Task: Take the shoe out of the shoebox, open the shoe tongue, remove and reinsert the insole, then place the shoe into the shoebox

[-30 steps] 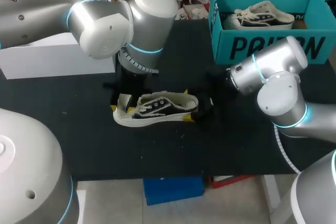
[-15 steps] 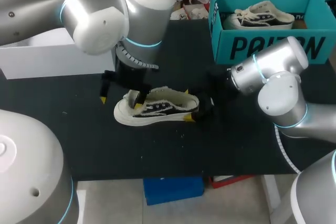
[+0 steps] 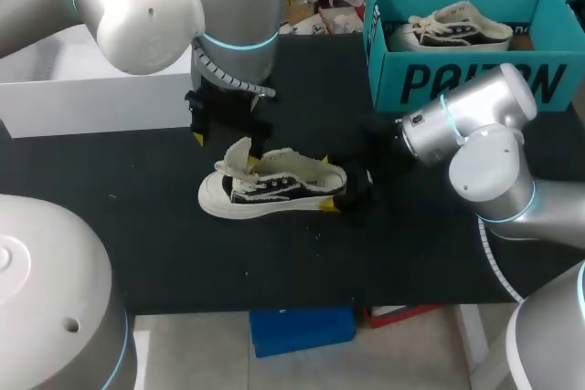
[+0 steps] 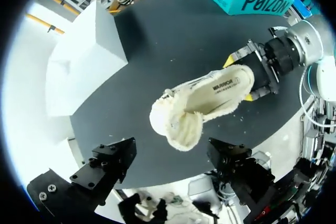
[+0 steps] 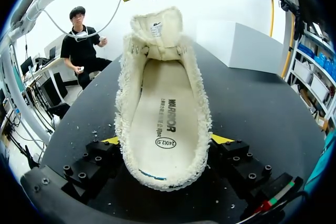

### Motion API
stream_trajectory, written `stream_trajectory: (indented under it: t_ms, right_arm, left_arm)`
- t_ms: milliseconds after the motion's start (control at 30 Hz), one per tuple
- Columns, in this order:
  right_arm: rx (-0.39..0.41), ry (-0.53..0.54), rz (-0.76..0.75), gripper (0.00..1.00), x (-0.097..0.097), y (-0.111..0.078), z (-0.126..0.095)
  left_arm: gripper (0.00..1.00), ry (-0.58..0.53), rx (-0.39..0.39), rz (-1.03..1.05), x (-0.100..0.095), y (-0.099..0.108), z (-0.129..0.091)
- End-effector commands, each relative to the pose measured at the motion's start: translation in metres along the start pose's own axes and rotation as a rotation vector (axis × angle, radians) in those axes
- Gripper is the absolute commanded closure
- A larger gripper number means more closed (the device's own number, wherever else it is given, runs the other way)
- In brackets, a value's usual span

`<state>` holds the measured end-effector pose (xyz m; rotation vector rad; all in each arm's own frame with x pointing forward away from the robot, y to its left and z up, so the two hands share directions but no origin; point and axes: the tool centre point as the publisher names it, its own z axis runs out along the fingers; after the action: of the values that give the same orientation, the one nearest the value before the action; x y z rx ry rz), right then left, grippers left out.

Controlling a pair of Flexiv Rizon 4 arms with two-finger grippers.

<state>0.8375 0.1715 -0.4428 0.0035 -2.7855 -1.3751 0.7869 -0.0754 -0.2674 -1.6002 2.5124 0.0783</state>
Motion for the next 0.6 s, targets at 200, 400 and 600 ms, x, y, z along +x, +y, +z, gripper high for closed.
stream_trajectory:
  t_ms: [200, 400, 600]
  right_arm:
    - [0.002, -0.001, 0.002, 1.0, -0.002, -0.003, 0.002]
    - [0.002, -0.001, 0.002, 1.0, -0.002, -0.003, 0.002]
    - [0.002, -0.001, 0.002, 1.0, -0.002, -0.003, 0.002]
  left_arm:
    - [1.0, 0.279, -0.128, 0.59, 0.015, -0.029, -0.001]
    - [1.0, 0.39, -0.209, 1.022, 0.029, -0.03, -0.002]
    - [1.0, 0.298, -0.304, 1.029, 0.041, -0.035, -0.001]
